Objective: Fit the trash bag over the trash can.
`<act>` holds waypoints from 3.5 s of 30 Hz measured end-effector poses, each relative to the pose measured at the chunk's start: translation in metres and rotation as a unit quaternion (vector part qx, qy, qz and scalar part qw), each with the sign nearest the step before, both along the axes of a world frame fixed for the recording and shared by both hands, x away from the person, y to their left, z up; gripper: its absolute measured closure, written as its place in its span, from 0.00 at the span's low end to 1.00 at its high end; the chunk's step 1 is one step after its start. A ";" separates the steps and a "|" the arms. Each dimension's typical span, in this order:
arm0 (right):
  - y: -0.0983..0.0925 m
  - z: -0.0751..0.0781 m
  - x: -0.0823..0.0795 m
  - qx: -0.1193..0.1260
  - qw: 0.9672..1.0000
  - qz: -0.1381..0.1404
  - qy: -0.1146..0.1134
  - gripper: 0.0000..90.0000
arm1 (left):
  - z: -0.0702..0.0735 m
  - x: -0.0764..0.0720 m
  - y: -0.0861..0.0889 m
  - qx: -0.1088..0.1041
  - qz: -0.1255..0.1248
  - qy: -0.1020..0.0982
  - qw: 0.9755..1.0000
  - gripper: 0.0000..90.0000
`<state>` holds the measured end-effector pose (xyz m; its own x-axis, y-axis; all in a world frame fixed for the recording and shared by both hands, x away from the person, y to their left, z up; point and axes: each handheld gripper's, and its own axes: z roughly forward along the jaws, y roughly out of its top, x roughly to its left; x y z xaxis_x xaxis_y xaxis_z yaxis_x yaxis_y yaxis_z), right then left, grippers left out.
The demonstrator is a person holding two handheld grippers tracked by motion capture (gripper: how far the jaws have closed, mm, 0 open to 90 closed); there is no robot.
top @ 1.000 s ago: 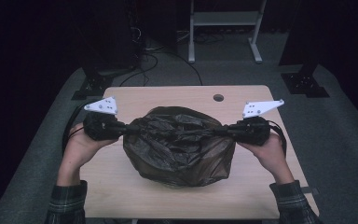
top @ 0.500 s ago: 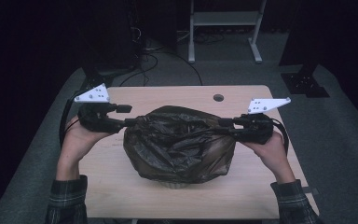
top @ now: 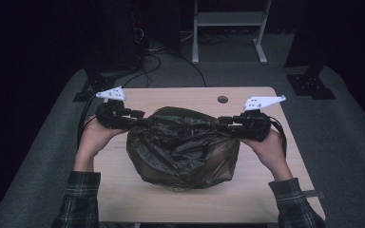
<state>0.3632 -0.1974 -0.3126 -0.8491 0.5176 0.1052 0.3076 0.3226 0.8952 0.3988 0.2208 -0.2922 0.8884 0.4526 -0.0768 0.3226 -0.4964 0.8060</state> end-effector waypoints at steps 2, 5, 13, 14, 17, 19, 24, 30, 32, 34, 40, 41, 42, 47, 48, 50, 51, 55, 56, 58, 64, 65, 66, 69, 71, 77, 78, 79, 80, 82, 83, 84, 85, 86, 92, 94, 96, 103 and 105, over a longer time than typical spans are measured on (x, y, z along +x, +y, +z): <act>0.003 -0.002 0.002 -0.003 1.000 -0.005 -0.002 1.00 | 0.002 -0.001 -0.001 -0.003 0.005 -0.005 1.000 0.87; 0.006 -0.003 0.004 -0.009 1.000 -0.015 -0.006 1.00 | 0.007 -0.001 0.004 -0.001 0.016 -0.014 1.000 1.00; 0.010 -0.010 0.019 -0.037 0.996 -0.080 -0.021 1.00 | -0.005 0.011 0.013 0.027 0.071 -0.027 0.997 1.00; 0.012 -0.014 0.023 -0.042 0.995 -0.084 -0.014 1.00 | -0.010 0.013 0.013 0.034 0.077 -0.024 0.996 1.00; 0.016 -0.027 0.029 -0.052 0.995 -0.084 -0.002 1.00 | -0.023 0.016 0.015 0.031 0.074 -0.010 0.997 1.00; 0.018 -0.031 0.030 -0.054 0.995 -0.081 0.003 1.00 | -0.025 0.014 0.013 0.042 0.082 -0.017 0.996 0.98; 0.010 -0.021 0.023 -0.016 0.997 -0.079 -0.005 0.77 | -0.010 0.004 0.023 0.009 0.100 -0.045 0.994 0.69; -0.014 -0.003 0.000 0.033 0.998 -0.050 -0.010 0.68 | 0.012 -0.024 0.038 -0.038 0.066 -0.059 0.995 0.53; -0.017 -0.001 -0.008 0.043 0.999 -0.032 -0.008 0.66 | 0.014 -0.034 0.037 -0.042 0.050 -0.061 0.996 0.49; -0.016 0.000 -0.014 0.050 0.999 -0.005 -0.003 0.62 | 0.014 -0.041 0.032 -0.040 0.035 -0.057 0.997 0.44; -0.001 -0.005 -0.015 0.033 0.999 0.013 0.013 0.63 | 0.004 -0.045 0.021 -0.012 -0.001 -0.040 0.999 0.58; 0.001 -0.006 -0.013 0.030 0.999 0.017 0.018 0.68 | 0.002 -0.046 0.021 -0.007 -0.005 -0.037 0.999 0.67; 0.003 -0.007 -0.013 0.033 0.999 0.022 0.020 0.78 | 0.000 -0.047 0.021 -0.006 -0.011 -0.034 0.999 0.74; 0.004 -0.008 -0.019 0.017 1.000 0.018 0.003 1.00 | -0.001 -0.055 0.022 0.000 -0.027 -0.026 0.999 1.00; 0.003 -0.008 -0.021 0.017 1.000 0.022 0.005 1.00 | -0.001 -0.059 0.024 -0.001 -0.028 -0.028 0.999 1.00; 0.000 -0.010 -0.027 0.015 1.000 0.026 0.004 1.00 | -0.002 -0.067 0.029 -0.006 -0.029 -0.032 0.999 1.00; -0.003 -0.012 -0.031 0.014 0.999 0.031 0.004 1.00 | -0.004 -0.072 0.032 -0.014 -0.026 -0.034 0.999 1.00; -0.011 -0.022 -0.044 0.009 0.999 0.037 0.011 1.00 | -0.015 -0.085 0.040 -0.017 -0.020 -0.031 0.999 1.00; -0.012 -0.025 -0.046 0.006 0.999 0.036 0.012 1.00 | -0.018 -0.088 0.042 -0.016 -0.018 -0.029 0.999 1.00; -0.014 -0.032 -0.049 0.001 0.999 0.043 0.018 1.00 | -0.024 -0.092 0.049 -0.013 -0.007 -0.028 1.000 1.00; -0.024 -0.047 -0.050 -0.021 0.999 0.027 0.034 1.00 | -0.039 -0.092 0.058 0.002 0.016 -0.014 1.000 1.00; -0.024 -0.049 -0.049 -0.023 0.999 0.024 0.036 1.00 | -0.044 -0.091 0.057 0.005 0.016 -0.012 1.000 1.00; -0.026 -0.052 -0.048 -0.022 0.998 0.028 0.042 1.00 | -0.045 -0.090 0.056 0.004 0.015 -0.011 1.000 1.00; -0.024 -0.054 -0.048 -0.028 0.998 0.028 0.042 1.00 | -0.047 -0.089 0.053 0.007 0.025 -0.020 0.999 0.87; -0.024 -0.052 -0.047 -0.022 0.999 0.029 0.039 0.83 | -0.044 -0.089 0.054 -0.014 0.019 -0.022 0.999 0.76; -0.028 -0.039 -0.046 0.004 0.999 0.030 0.034 0.59 | -0.028 -0.094 0.052 -0.045 0.014 -0.039 0.998 0.51; -0.028 -0.037 -0.046 0.007 0.999 0.029 0.029 0.56 | -0.025 -0.096 0.052 -0.050 0.017 -0.044 0.998 0.46; -0.029 -0.034 -0.046 0.012 0.999 0.029 0.025 0.53 | -0.022 -0.097 0.052 -0.056 0.017 -0.049 0.997 0.42; -0.029 -0.032 -0.046 0.017 0.999 0.028 0.021 0.47 | -0.020 -0.099 0.052 -0.060 0.018 -0.054 0.997 0.37; -0.028 -0.026 -0.046 0.023 0.999 0.028 0.012 0.36 | -0.017 -0.105 0.052 -0.065 0.023 -0.068 0.995 0.25; -0.029 -0.023 -0.046 0.031 0.999 0.026 0.006 0.31 | -0.016 -0.107 0.052 -0.065 0.023 -0.070 0.995 0.18; -0.029 -0.021 -0.046 0.035 0.999 0.027 0.005 0.29 | -0.016 -0.109 0.052 -0.061 0.025 -0.077 0.995 0.15; -0.029 -0.018 -0.046 0.038 0.999 0.028 0.003 0.26 | -0.016 -0.113 0.052 -0.056 0.030 -0.088 0.994 0.09; -0.029 -0.016 -0.046 0.039 0.999 0.023 0.000 0.17 | -0.017 -0.115 0.053 -0.051 0.031 -0.093 0.994 0.07; -0.023 -0.006 -0.045 0.039 0.998 0.025 -0.034 0.08 | -0.035 -0.127 0.056 -0.007 0.024 -0.092 0.995 0.00; -0.019 -0.003 -0.044 0.037 0.998 0.026 -0.046 0.02 | -0.044 -0.129 0.060 0.004 0.025 -0.090 0.996 0.00; -0.015 0.002 -0.041 0.035 0.998 0.033 -0.046 0.02 | -0.054 -0.130 0.063 0.017 0.028 -0.084 0.996 0.00; 0.012 0.021 -0.032 0.010 0.996 0.072 -0.057 0.02 | -0.106 -0.124 0.059 0.089 0.019 -0.049 0.995 0.00; 0.022 0.025 -0.029 -0.002 0.995 0.089 -0.051 0.02 | -0.120 -0.121 0.055 0.094 0.020 -0.042 0.994 0.00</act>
